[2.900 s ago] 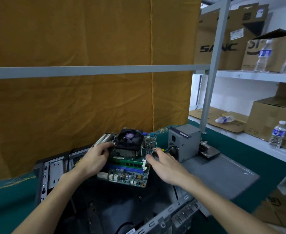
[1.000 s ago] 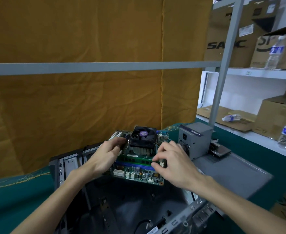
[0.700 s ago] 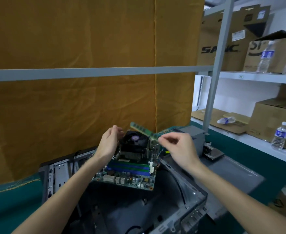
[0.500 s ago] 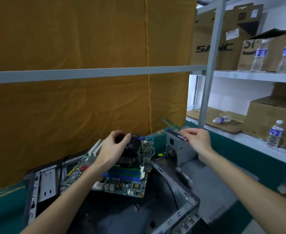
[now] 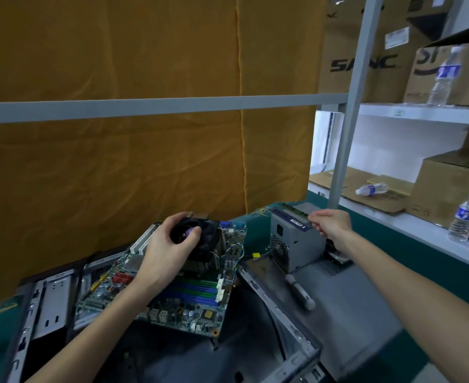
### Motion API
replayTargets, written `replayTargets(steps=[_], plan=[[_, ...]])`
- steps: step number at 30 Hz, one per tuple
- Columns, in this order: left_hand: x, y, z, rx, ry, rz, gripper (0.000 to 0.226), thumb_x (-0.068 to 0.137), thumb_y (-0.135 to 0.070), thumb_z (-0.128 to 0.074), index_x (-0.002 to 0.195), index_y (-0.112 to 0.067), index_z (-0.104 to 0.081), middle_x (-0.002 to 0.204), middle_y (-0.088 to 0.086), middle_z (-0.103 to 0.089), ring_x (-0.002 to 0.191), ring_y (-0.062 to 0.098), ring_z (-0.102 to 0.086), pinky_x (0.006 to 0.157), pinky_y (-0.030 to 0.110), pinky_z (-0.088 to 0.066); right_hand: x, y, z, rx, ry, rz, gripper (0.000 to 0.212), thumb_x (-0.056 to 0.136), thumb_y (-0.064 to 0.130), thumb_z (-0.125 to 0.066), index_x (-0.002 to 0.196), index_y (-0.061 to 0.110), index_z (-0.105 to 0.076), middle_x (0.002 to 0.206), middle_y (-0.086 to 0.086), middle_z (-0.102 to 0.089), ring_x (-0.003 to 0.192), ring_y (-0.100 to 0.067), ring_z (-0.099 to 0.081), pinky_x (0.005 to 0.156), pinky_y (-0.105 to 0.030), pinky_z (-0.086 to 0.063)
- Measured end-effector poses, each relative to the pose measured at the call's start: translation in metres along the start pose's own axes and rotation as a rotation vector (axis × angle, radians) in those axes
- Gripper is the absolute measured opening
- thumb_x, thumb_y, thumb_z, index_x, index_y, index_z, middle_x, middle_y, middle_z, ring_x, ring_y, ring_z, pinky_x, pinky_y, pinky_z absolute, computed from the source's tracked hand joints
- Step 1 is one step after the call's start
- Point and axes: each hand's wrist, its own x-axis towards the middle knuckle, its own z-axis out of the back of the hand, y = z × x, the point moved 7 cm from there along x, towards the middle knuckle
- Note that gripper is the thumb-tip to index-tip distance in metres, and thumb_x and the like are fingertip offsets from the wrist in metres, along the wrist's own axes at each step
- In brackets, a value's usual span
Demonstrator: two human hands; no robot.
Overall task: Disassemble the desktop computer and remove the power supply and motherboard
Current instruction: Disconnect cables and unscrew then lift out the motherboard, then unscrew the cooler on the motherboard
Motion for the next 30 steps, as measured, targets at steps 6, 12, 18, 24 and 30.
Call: replayTargets(steps=[6, 12, 18, 24, 30], plan=[[-0.002, -0.001, 0.0, 0.076, 0.022, -0.001, 0.056, 0.097, -0.044, -0.064, 0.147, -0.025, -0.049, 0.126, -0.013, -0.06, 0.106, -0.002, -0.061, 0.072, 0.005, -0.05, -0.036, 0.032, 0.014, -0.416, -0.205, 0.245, 0.012, 0.095, 0.033, -0.067, 0.102, 0.024, -0.072, 0.111, -0.003, -0.067, 0.101, -0.026, -0.065, 0.077, -0.034, -0.052], [0.0, -0.01, -0.001, 0.308, 0.086, 0.007, 0.093, 0.08, -0.078, -0.062, 0.151, -0.022, -0.042, 0.126, -0.012, -0.059, 0.102, 0.006, -0.057, 0.079, 0.015, -0.045, -0.112, 0.014, -0.024, -0.615, 0.094, 0.513, 0.014, 0.096, 0.037, -0.067, 0.085, 0.029, -0.061, 0.077, 0.014, -0.066, 0.066, -0.005, -0.063, 0.055, -0.025, -0.047], [0.017, -0.018, -0.009, 0.561, 0.296, 0.174, 0.114, 0.064, -0.084, -0.07, 0.15, -0.017, -0.034, 0.114, -0.012, -0.05, 0.098, 0.013, -0.053, 0.076, 0.027, -0.044, -0.129, -0.062, -0.062, -1.082, 0.44, 0.284, 0.043, 0.105, 0.045, -0.046, 0.134, 0.013, -0.046, 0.133, -0.013, -0.052, 0.121, -0.033, -0.057, 0.082, -0.038, -0.042], [0.022, -0.027, -0.009, 0.647, 0.202, 0.143, 0.086, 0.052, -0.077, -0.065, 0.125, -0.035, -0.056, 0.104, -0.009, -0.067, 0.092, 0.018, -0.067, 0.082, 0.039, -0.061, -0.125, -0.077, -0.058, -0.926, 0.553, 0.185, 0.04, 0.104, 0.008, -0.036, 0.143, 0.004, -0.045, 0.147, -0.022, -0.047, 0.133, -0.034, -0.05, 0.101, -0.035, -0.041], [0.016, -0.068, 0.007, 0.465, 0.003, -0.016, 0.076, 0.058, -0.073, -0.068, 0.123, -0.035, -0.059, 0.099, -0.019, -0.066, 0.086, 0.003, -0.066, 0.071, 0.025, -0.057, -0.11, -0.055, -0.016, -0.467, 0.388, 0.221, 0.043, 0.103, 0.054, -0.044, 0.078, 0.02, -0.052, 0.079, 0.0, -0.063, 0.07, -0.017, -0.058, 0.056, -0.032, -0.033]])
